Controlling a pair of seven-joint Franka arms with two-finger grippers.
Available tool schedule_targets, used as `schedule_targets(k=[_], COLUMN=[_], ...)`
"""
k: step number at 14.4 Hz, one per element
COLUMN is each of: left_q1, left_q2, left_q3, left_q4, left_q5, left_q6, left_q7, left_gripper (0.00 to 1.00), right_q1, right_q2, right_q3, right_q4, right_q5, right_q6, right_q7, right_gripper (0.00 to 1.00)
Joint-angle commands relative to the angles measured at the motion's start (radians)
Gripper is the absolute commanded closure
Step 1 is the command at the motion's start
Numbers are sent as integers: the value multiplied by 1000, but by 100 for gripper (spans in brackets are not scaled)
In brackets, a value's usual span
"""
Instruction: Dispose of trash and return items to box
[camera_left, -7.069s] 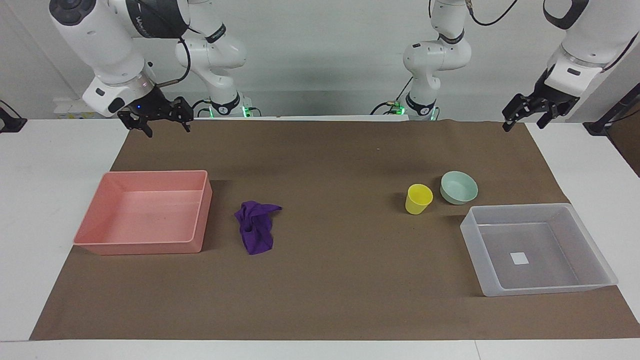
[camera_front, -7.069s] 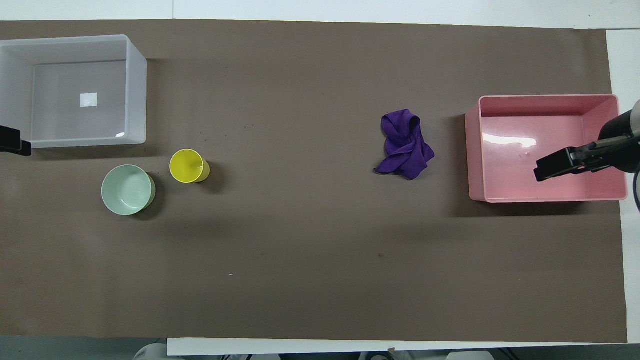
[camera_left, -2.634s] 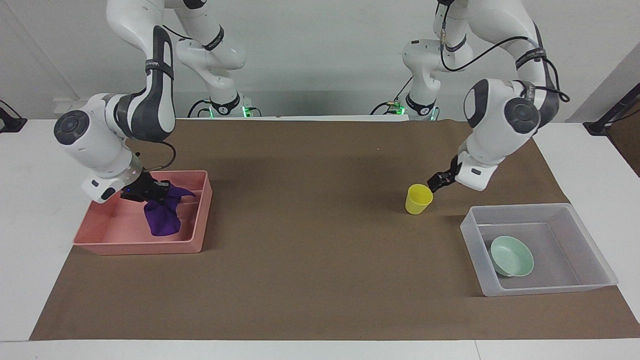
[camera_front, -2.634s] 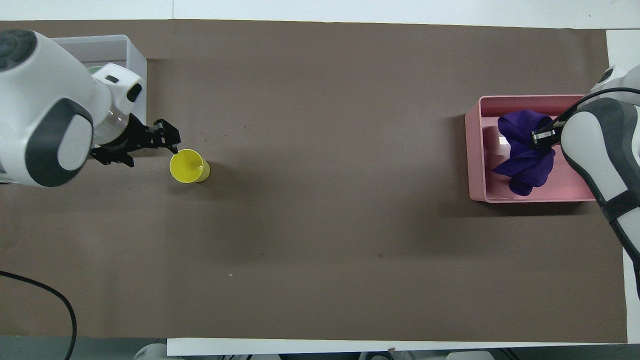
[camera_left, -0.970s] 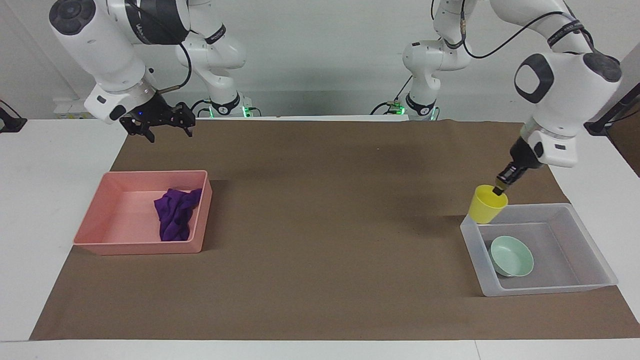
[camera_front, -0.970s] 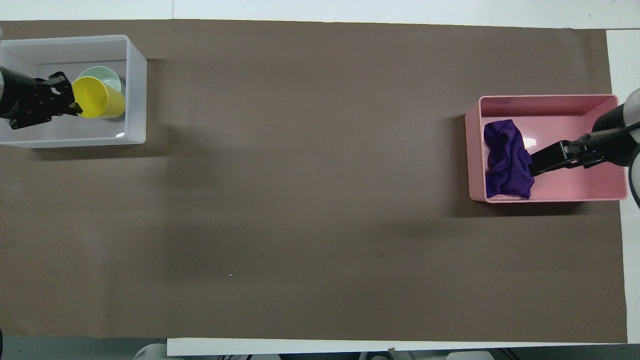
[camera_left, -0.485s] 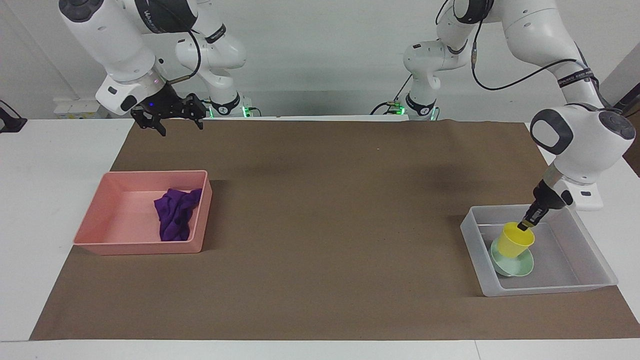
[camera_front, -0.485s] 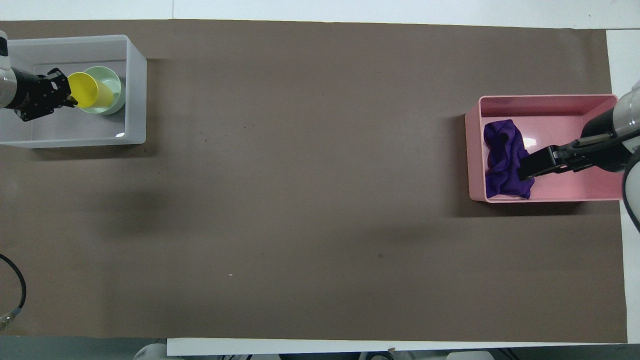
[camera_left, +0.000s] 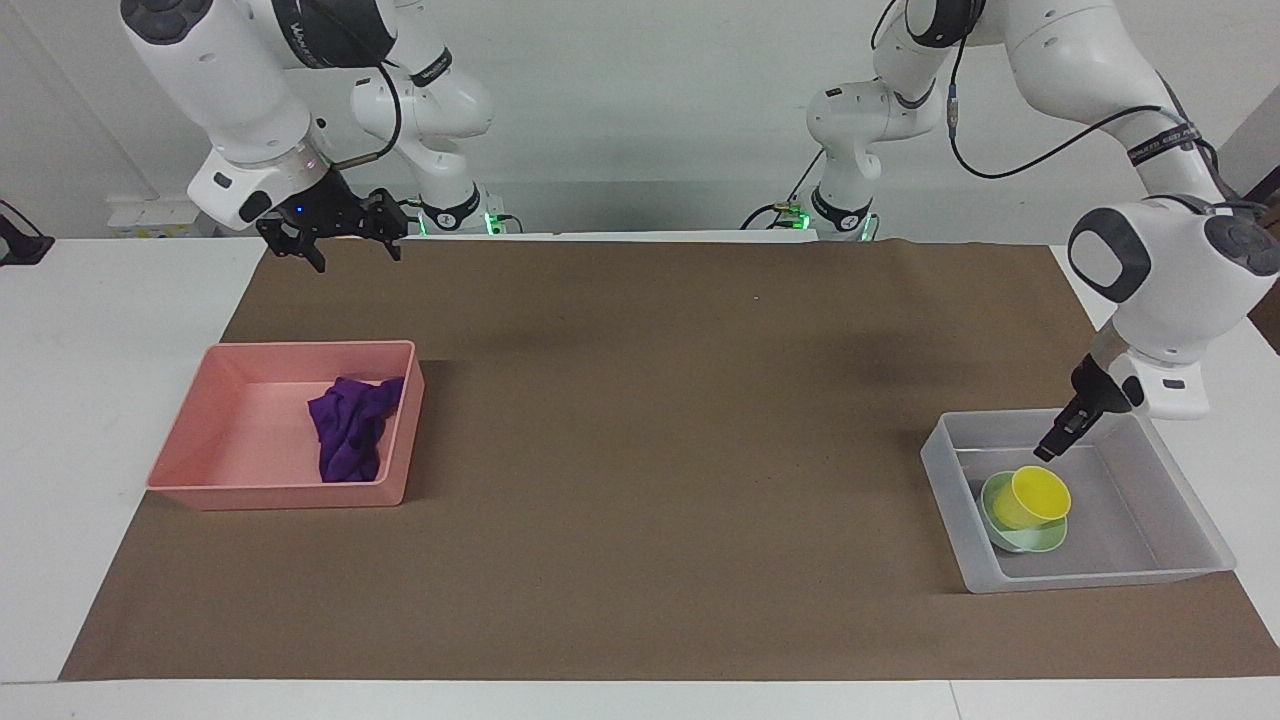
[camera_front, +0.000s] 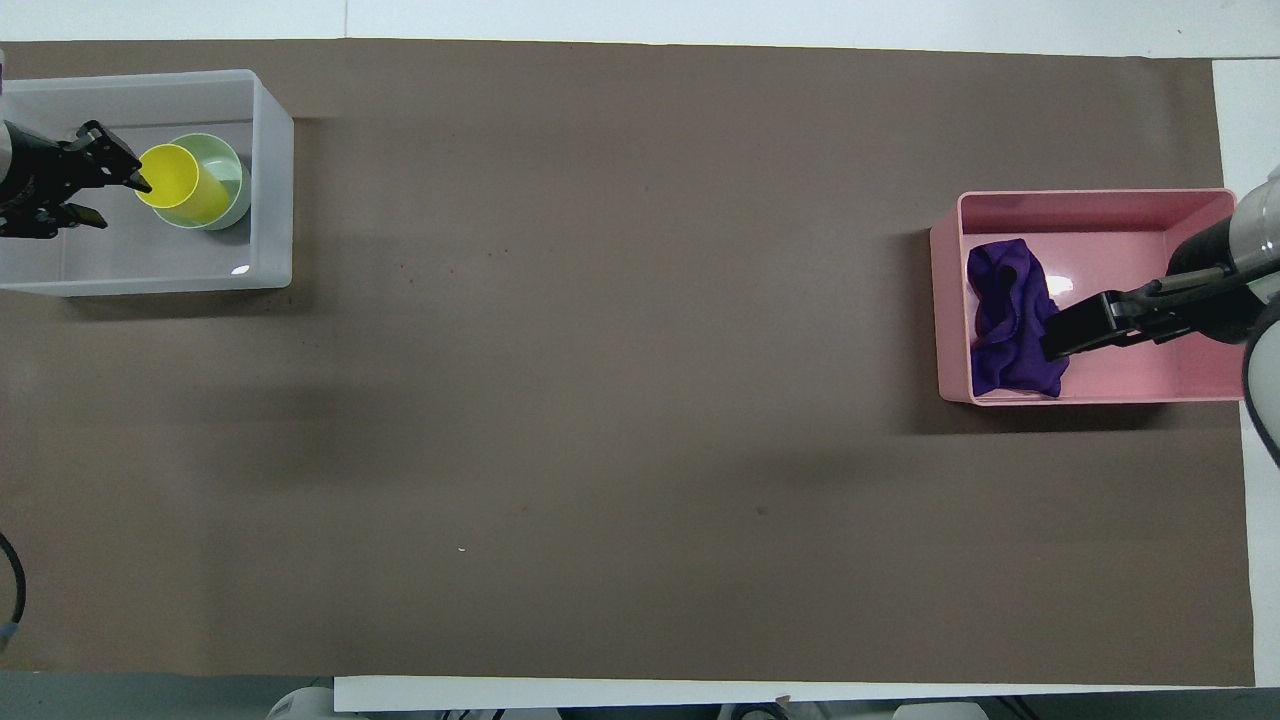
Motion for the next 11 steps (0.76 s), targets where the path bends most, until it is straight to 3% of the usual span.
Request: schedule_targets(k=[1,5,7,11], left_q1=[-59,-99,-97,-97], left_q2=[-149,-304,-329,-335], left_q3=[6,4,1,1], left_q4=[-20,-14,17,22], left_q5=[27,25,22,15], left_q6=[-168,-401,-495,-506], left_q7=[101,283,374,443], left_gripper=[0,0,0,0], right_q1=[-18,-19,-20,-20], right_q2=[-17,-15,-15,-15], right_q3=[6,0,0,0], right_q4=[-16,-17,-17,-17], right_q5=[-11,-14,-17,-25], right_q6=[6,35,35,35], right_q7=[4,-46,-46,-45], right_gripper=[0,0,0,0])
